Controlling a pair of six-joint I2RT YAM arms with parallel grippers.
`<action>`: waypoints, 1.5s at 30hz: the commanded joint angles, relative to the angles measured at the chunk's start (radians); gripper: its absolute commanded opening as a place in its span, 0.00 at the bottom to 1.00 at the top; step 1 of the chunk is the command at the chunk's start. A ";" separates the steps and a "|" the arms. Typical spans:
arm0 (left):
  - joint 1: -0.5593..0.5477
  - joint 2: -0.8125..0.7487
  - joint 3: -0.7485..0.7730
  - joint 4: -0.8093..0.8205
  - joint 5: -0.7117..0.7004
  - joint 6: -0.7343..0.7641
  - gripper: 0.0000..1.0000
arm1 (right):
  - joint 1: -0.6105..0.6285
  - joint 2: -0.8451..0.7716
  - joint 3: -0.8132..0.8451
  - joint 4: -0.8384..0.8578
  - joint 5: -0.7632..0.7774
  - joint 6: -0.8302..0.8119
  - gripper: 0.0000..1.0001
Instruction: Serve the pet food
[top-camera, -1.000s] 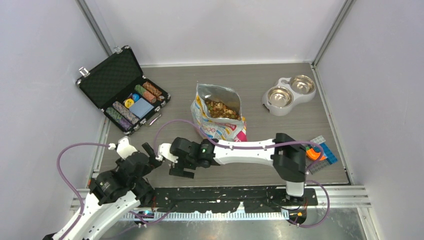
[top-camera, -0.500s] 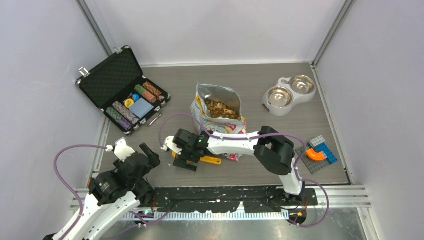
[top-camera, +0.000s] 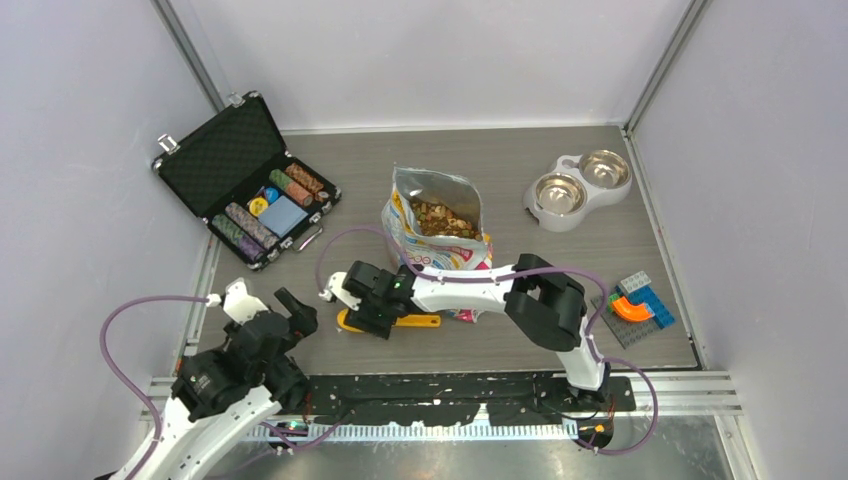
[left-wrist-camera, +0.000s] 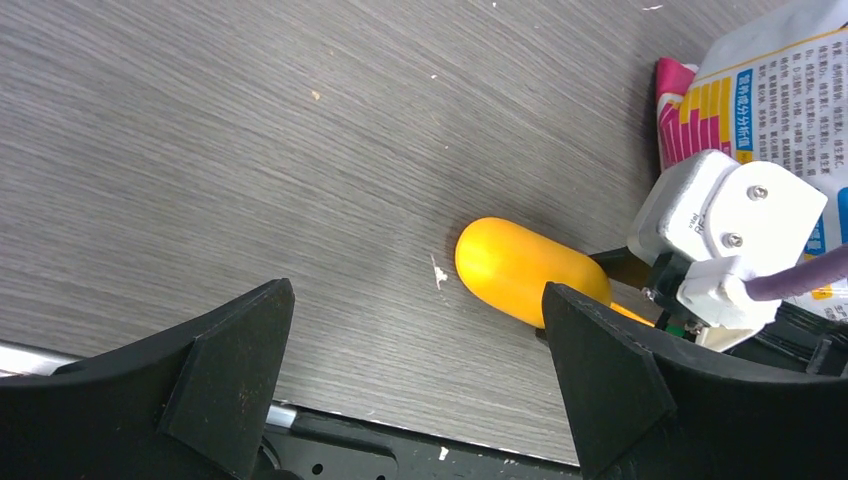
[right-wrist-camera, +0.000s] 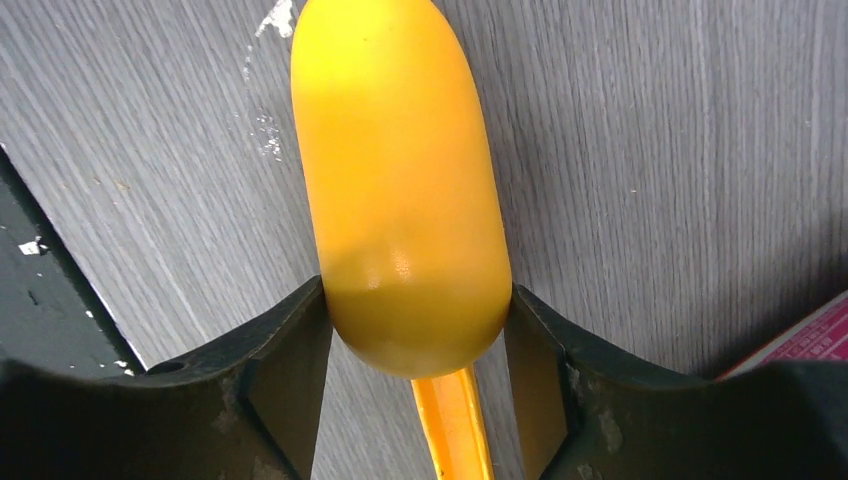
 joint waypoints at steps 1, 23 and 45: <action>-0.002 -0.038 0.040 0.051 0.008 0.067 0.99 | 0.021 -0.161 -0.023 0.074 0.055 0.096 0.27; -0.002 -0.081 -0.078 1.193 1.086 0.757 0.99 | -0.162 -1.008 -0.492 0.384 -0.613 0.772 0.17; -0.002 0.269 -0.012 1.492 1.460 0.874 0.86 | -0.216 -1.057 -0.602 0.535 -0.870 0.996 0.05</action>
